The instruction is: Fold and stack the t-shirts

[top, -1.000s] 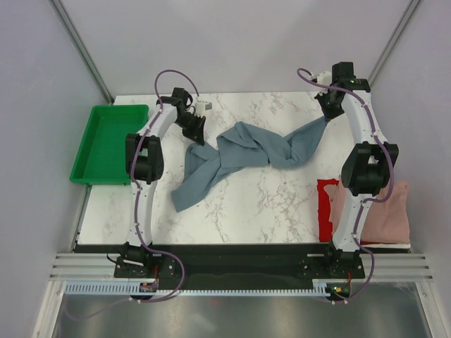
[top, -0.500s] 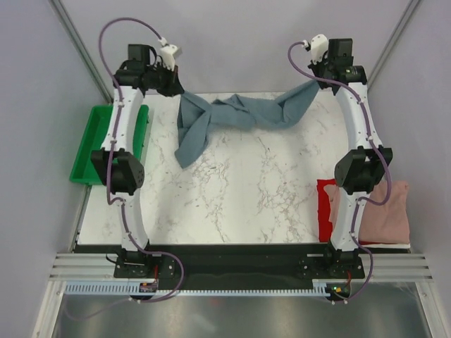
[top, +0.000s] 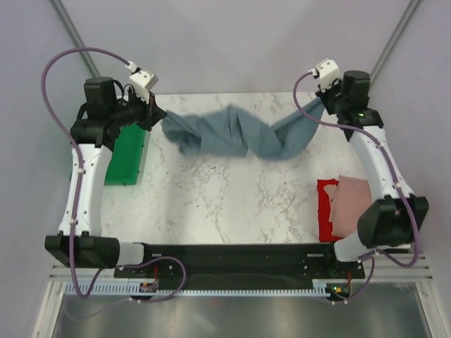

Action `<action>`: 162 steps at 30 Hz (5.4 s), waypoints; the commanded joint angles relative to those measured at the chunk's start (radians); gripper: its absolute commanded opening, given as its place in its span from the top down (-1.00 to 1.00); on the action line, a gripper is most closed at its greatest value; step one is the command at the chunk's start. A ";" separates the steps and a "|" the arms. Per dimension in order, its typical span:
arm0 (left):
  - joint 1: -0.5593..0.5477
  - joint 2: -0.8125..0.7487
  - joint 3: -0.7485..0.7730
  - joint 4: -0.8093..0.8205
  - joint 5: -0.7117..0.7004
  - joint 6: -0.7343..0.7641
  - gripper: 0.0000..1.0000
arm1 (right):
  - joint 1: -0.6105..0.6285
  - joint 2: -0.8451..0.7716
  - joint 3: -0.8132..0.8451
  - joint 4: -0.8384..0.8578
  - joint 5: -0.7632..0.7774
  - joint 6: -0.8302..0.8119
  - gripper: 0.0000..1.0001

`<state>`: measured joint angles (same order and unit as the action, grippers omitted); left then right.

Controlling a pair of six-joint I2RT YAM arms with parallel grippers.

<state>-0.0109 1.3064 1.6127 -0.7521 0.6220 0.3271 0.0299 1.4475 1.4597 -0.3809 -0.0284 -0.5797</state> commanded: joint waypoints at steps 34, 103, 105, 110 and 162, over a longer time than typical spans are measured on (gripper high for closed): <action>0.052 0.525 0.392 0.210 -0.217 -0.118 0.95 | -0.025 0.477 0.600 0.103 0.165 0.162 1.00; 0.065 0.603 0.165 -0.133 -0.171 -0.065 0.01 | 0.080 0.910 0.887 -0.273 -0.352 0.227 -0.17; 0.031 0.638 0.165 -0.139 -0.194 -0.040 0.07 | 0.097 0.965 0.957 -0.224 -0.308 0.242 -0.17; -0.081 0.688 0.136 -0.167 -0.206 0.010 0.18 | 0.153 1.074 0.972 -0.121 -0.291 0.251 -0.21; -0.182 0.890 0.354 -0.153 -0.183 -0.056 0.39 | 0.468 0.642 0.349 -0.591 -0.369 -0.051 0.80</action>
<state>-0.2020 2.2730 1.9179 -0.9279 0.4023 0.3073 0.3935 2.1166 1.8889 -0.8238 -0.4744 -0.5064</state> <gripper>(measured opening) 0.299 0.069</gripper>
